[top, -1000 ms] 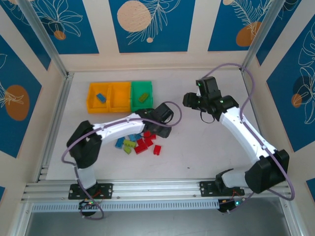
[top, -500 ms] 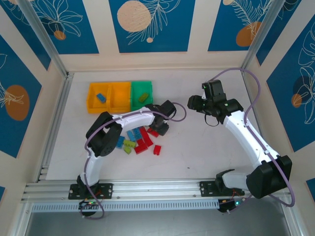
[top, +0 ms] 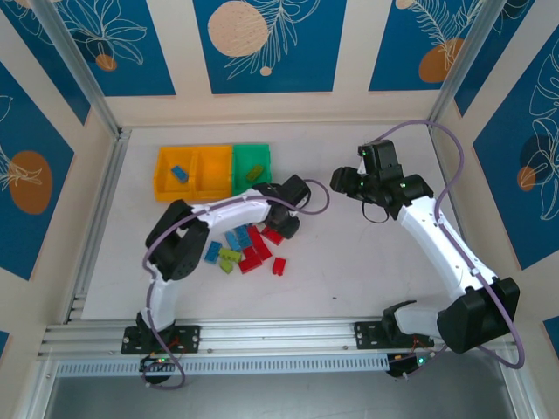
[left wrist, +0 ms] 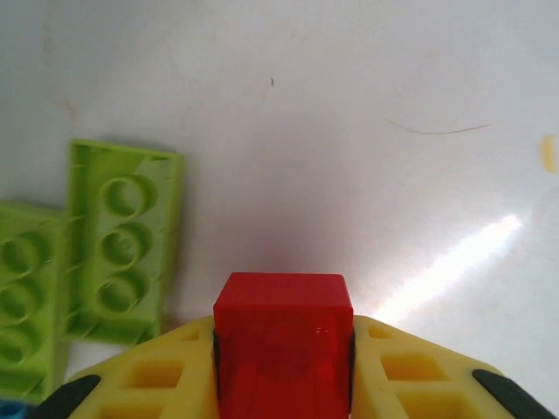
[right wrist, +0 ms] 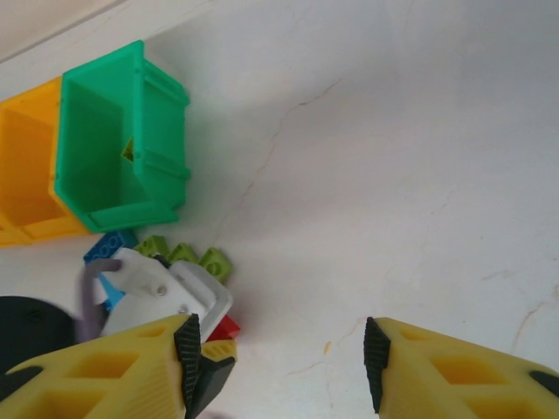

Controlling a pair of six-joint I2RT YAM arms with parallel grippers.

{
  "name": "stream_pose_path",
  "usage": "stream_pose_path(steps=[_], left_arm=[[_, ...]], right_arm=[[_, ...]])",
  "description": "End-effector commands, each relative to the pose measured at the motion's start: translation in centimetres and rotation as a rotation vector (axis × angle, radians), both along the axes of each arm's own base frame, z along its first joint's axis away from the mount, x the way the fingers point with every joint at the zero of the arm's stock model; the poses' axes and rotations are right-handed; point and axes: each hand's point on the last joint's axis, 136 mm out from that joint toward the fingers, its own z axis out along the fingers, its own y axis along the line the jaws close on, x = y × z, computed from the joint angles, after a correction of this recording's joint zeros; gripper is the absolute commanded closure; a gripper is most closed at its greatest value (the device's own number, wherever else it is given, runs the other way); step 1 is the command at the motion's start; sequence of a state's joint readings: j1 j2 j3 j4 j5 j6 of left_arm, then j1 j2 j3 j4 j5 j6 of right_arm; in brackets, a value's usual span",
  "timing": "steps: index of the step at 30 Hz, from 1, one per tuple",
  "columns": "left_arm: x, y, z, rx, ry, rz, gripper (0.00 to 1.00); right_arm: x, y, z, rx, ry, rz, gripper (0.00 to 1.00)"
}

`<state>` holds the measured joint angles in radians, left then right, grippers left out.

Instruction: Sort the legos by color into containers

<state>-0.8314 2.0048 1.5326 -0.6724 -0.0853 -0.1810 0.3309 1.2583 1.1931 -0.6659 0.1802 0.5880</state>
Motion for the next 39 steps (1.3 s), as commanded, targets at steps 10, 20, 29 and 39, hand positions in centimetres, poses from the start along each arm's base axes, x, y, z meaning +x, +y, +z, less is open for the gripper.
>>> stream_pose_path(steps=[10,20,29,39], left_arm=[[13.4,17.8,10.8,-0.205,-0.220,0.576,0.72],[21.1,22.8,5.1,-0.155,-0.102,0.734,0.63],[20.5,22.3,10.1,-0.231,-0.165,0.714,0.49],[9.2,16.9,19.7,-0.418,-0.335,0.418,0.53]], right_arm=[[-0.4,4.6,2.2,0.146,-0.013,0.086,0.45],[-1.0,5.4,1.0,0.134,0.041,0.109,0.45],[-2.1,7.0,-1.7,0.140,0.128,0.095,0.44],[-2.6,14.3,-9.4,0.023,0.374,0.164,0.43]])
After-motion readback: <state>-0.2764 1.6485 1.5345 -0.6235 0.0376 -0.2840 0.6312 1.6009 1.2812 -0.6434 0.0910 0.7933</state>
